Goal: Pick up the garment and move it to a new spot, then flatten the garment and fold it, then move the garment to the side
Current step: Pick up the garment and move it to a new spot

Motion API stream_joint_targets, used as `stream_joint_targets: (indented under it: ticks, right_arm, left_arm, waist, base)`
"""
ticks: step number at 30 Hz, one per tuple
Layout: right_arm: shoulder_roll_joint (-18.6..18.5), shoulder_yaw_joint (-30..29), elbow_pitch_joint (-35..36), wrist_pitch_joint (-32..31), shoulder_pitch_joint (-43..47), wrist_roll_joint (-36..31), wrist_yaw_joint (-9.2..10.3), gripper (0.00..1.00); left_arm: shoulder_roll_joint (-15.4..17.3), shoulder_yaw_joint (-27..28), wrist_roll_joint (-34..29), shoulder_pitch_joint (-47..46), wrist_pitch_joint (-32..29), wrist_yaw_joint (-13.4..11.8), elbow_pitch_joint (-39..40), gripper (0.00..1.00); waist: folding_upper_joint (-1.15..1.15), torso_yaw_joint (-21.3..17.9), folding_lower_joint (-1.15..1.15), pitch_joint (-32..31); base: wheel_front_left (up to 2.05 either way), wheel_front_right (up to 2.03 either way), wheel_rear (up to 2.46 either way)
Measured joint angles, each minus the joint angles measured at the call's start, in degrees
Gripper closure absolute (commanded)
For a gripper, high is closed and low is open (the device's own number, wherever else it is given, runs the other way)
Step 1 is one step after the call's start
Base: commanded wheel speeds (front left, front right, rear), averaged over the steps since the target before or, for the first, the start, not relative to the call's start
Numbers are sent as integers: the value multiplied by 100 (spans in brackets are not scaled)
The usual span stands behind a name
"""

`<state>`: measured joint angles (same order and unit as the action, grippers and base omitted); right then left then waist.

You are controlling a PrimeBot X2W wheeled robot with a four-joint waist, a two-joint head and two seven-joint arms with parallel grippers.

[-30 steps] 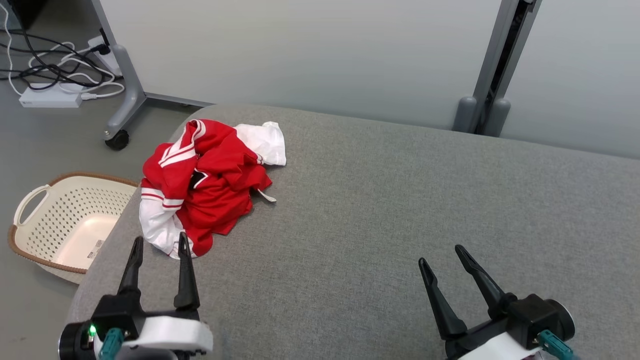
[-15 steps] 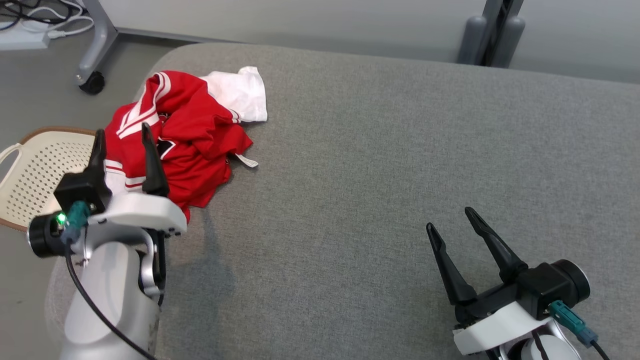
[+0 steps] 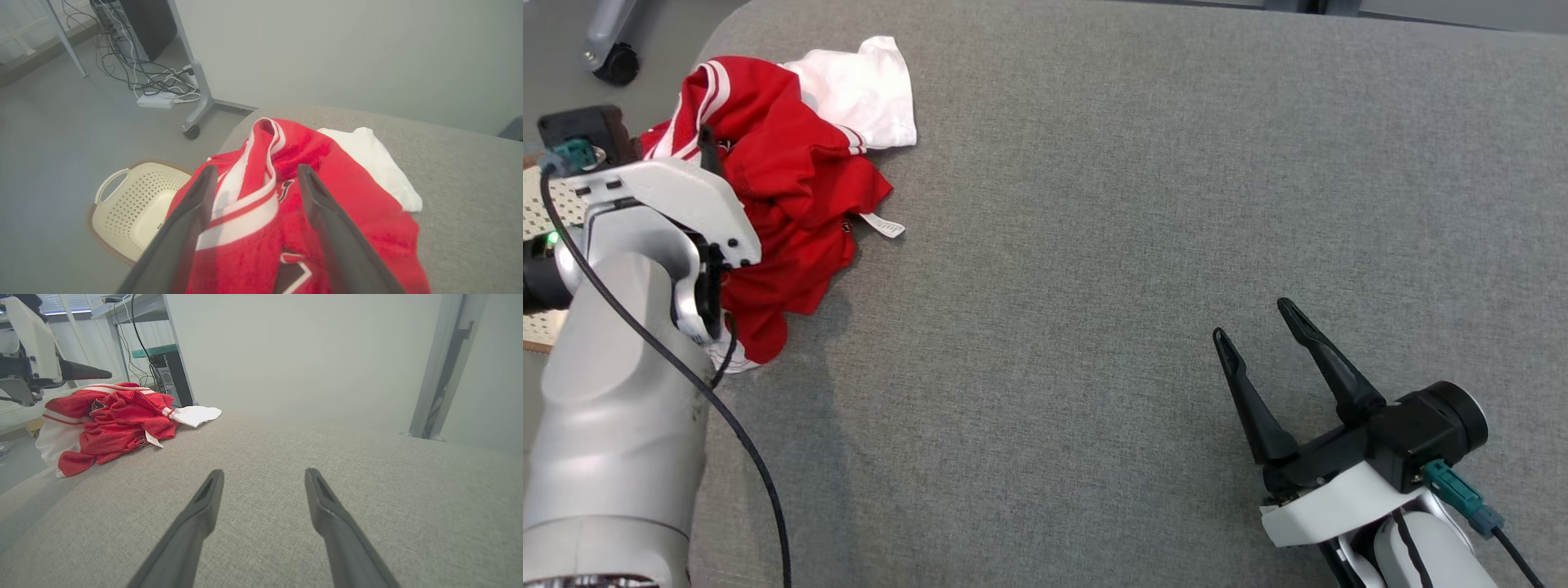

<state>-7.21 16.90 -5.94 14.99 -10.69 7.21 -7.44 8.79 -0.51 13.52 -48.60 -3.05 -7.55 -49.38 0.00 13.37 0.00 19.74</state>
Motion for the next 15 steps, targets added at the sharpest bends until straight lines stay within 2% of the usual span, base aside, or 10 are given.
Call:
stream_joint_targets:
  ticks: [5,9,15]
  right_arm:
    - [-10,48,0,0,-49,29,0,0]
    - [-37,53,0,0,-65,62,0,0]
    - [-64,64,19,0,-183,70,0,0]
  left_arm:
    - [166,-24,14,-542,-656,-7,-662,0]
    - [212,-47,79,-811,-1207,102,-1124,0]
    - [301,-71,134,-993,-1560,170,-1486,0]
  waist:
    - [0,-73,0,115]
    - [0,-104,0,185]
    - [0,-135,0,321]
  base:
    - [0,0,0]
    - [0,0,0]
    - [0,0,0]
